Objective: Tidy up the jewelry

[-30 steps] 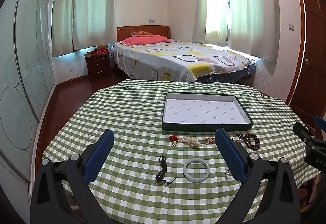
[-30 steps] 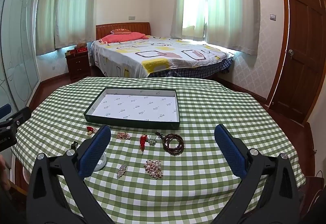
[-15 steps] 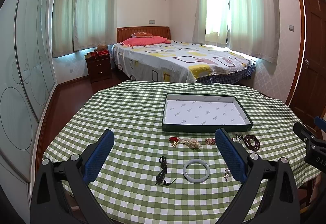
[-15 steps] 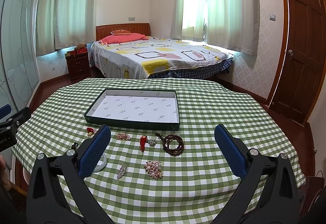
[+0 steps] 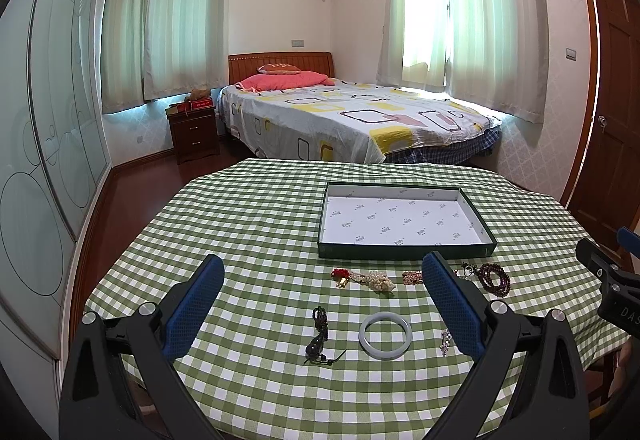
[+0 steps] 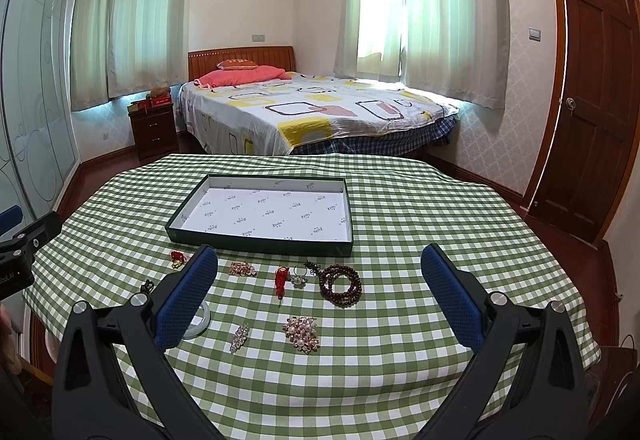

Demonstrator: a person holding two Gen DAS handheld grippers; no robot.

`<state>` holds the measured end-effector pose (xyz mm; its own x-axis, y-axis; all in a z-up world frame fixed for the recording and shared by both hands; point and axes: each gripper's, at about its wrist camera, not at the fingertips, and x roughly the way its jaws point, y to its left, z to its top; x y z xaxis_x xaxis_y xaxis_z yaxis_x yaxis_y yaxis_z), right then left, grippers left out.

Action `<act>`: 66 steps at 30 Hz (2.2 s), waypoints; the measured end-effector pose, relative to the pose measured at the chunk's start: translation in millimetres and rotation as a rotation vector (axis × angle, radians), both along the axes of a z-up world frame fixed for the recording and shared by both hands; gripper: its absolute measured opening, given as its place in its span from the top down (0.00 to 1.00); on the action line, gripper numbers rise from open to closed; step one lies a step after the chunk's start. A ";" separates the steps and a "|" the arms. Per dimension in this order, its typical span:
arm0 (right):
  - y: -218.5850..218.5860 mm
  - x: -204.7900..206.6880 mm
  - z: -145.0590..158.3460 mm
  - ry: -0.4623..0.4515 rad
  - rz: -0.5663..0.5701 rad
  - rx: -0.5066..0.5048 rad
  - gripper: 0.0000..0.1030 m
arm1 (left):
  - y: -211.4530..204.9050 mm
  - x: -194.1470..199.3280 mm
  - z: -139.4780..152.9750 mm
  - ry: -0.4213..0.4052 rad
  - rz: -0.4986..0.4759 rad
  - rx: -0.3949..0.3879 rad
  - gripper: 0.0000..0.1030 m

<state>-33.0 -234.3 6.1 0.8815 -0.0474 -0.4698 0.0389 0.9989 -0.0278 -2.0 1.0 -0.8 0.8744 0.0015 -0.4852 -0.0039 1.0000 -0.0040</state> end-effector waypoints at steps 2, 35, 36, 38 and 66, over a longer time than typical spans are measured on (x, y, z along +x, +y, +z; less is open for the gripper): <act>0.1 0.1 0.0 0.000 0.001 0.000 0.04 | 0.0 0.0 0.0 -0.001 0.001 0.000 0.07; -0.5 -0.8 0.6 -0.003 -0.001 0.001 0.04 | -1.9 -1.1 1.4 -0.005 0.001 0.008 0.07; -0.5 -0.8 0.5 -0.003 0.000 0.002 0.04 | -1.9 -1.0 1.4 -0.003 0.001 0.008 0.07; -0.4 -0.8 0.4 -0.004 0.000 0.001 0.04 | -1.6 -0.5 1.9 -0.002 0.002 0.007 0.07; 0.1 36.3 -56.5 0.108 0.054 0.043 0.04 | 12.9 44.3 -70.5 0.235 -0.019 -0.028 0.07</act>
